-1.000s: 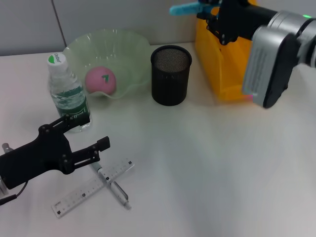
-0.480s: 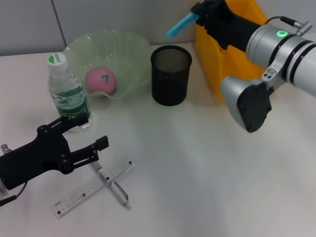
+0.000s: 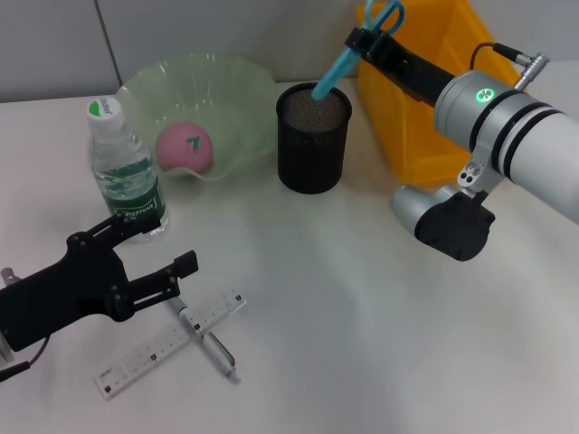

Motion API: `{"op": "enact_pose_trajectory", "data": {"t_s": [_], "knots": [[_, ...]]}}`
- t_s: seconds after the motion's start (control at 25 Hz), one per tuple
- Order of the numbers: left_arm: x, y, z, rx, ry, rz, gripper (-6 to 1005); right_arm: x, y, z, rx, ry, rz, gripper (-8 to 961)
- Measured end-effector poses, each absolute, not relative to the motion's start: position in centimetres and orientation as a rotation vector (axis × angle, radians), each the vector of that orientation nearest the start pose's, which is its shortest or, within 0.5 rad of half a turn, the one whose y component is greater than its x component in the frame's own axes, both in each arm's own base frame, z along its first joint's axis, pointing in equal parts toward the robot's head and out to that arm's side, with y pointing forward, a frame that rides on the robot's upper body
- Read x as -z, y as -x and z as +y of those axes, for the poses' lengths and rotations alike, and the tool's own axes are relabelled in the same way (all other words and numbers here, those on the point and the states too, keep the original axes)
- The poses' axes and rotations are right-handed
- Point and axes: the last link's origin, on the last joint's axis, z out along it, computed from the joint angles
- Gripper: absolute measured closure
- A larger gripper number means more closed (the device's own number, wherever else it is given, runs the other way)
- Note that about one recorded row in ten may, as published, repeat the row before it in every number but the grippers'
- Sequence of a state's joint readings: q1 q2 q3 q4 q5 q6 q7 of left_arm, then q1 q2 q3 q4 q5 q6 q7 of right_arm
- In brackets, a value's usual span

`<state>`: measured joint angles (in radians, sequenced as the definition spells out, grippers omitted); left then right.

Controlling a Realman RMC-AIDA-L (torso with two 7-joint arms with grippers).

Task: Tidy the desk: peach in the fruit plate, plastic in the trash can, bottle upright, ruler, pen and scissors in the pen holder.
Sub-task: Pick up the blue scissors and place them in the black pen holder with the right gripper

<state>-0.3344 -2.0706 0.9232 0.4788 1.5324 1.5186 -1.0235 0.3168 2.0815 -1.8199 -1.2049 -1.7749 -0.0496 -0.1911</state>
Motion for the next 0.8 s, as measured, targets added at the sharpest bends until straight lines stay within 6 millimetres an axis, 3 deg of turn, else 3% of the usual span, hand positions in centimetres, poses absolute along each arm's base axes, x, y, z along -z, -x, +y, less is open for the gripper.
{"op": "enact_pose_trajectory", "data": {"t_s": [0.8], "knots": [[2.3,29.4,27.7,0.942,2.499,-0.511,159,4.5,-17.6,38.2,1.048,1.229,-1.808,715]]}}
